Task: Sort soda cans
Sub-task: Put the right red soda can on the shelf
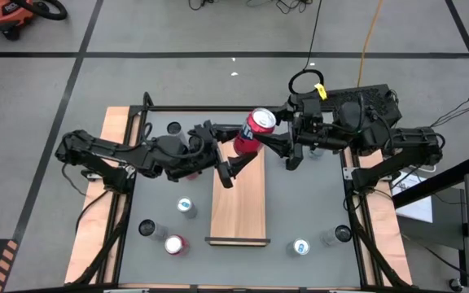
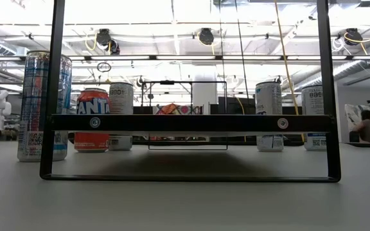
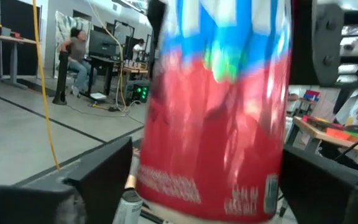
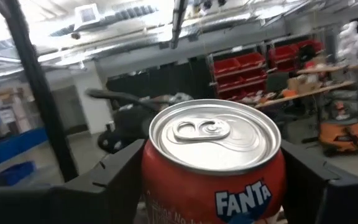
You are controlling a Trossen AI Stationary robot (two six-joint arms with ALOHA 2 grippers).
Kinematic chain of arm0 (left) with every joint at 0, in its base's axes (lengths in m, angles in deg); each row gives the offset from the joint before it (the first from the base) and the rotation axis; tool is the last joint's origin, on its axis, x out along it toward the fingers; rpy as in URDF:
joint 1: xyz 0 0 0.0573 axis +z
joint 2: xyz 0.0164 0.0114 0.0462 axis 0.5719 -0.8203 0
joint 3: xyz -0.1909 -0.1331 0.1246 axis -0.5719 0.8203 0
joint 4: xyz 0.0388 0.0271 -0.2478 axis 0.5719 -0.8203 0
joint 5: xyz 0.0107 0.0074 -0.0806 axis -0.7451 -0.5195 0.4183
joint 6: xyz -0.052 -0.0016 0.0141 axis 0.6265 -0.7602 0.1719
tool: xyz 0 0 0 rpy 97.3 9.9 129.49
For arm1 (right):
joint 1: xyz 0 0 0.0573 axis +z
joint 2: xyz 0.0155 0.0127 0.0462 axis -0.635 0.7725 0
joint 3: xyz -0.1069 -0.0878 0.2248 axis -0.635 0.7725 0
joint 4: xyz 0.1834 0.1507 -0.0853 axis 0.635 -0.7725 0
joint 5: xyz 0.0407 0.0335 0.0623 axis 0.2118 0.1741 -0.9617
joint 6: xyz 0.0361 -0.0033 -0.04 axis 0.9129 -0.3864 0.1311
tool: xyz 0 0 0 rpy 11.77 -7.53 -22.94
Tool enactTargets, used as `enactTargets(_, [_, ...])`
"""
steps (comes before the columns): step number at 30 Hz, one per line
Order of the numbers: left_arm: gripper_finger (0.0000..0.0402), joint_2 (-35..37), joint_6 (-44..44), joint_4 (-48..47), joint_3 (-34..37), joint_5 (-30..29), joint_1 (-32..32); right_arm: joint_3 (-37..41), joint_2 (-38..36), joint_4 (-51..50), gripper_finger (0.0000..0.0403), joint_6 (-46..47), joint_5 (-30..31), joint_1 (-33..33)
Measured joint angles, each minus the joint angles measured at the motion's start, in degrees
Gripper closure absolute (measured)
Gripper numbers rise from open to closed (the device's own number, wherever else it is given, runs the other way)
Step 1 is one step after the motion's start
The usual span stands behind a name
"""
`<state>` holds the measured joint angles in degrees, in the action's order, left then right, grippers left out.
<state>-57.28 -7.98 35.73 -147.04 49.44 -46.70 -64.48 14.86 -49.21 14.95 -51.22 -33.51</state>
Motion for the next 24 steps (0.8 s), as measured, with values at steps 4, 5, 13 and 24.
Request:
enactTargets(4, [0.0014,1.28,4.94,-1.21,0.00,2.13,0.02,0.00,-1.83,-3.79,0.0142,0.16,-2.25,0.10])
enactTargets(5, [0.0016,1.82,5.85,-1.88,0.00,3.29,0.02,0.00,-2.26,-4.70,0.0141,0.17,-3.26,0.17])
enactTargets(13, [0.0017,6.82,10.80,-9.32,-0.02,6.65,-0.09,-0.02,-5.49,-13.85,0.0142,-0.15,-12.34,0.28])
enactTargets(24, [0.0017,15.12,17.49,-24.00,-0.04,6.69,-1.34,-0.02,-5.92,-21.50,0.0141,-1.88,-16.30,0.94])
